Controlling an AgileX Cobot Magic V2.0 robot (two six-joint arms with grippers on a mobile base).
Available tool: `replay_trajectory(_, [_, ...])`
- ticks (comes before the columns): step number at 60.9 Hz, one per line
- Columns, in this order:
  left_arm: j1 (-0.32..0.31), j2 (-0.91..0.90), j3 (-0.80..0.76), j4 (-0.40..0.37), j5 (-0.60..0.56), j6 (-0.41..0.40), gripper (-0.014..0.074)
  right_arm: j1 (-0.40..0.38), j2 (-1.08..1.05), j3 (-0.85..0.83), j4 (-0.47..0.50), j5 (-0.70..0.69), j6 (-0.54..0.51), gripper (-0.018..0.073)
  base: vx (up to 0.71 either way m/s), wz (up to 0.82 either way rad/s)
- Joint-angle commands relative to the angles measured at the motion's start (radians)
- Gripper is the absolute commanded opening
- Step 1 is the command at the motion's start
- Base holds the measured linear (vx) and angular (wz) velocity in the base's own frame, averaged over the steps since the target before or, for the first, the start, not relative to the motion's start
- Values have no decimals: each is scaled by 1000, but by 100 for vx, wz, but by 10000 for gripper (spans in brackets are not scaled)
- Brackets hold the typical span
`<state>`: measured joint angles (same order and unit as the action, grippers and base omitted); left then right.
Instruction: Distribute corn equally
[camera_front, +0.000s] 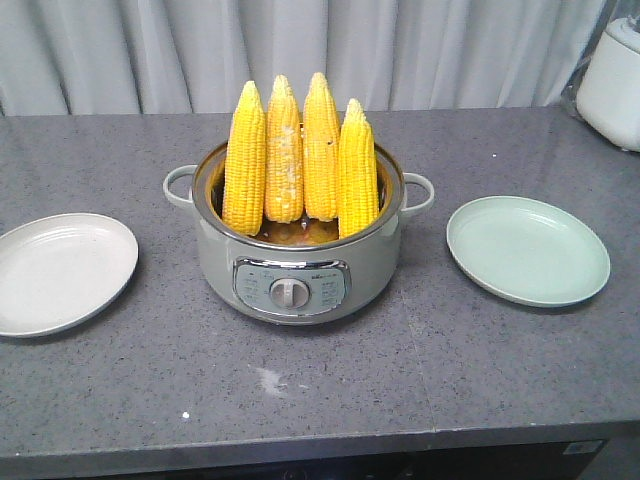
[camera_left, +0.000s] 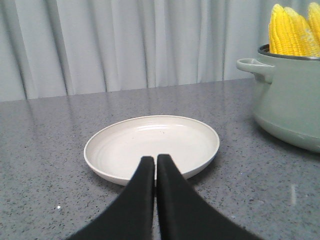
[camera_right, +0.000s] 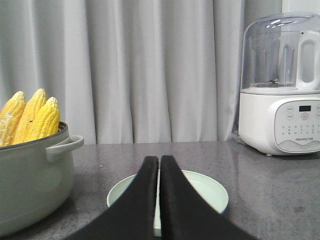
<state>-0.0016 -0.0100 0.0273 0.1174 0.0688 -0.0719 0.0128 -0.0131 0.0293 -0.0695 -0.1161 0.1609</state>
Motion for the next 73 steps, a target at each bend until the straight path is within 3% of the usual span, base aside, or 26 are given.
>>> replay_trajectory(1, [1,-17,3,-1,-75,-8,-7,-6,-4,7,-11,-68,-6,-1,0,0])
replay_trajectory(73, [1,-17,3,-1,-75,-8,-7,-6,-4,7,-11,-68,-6,-1,1,3])
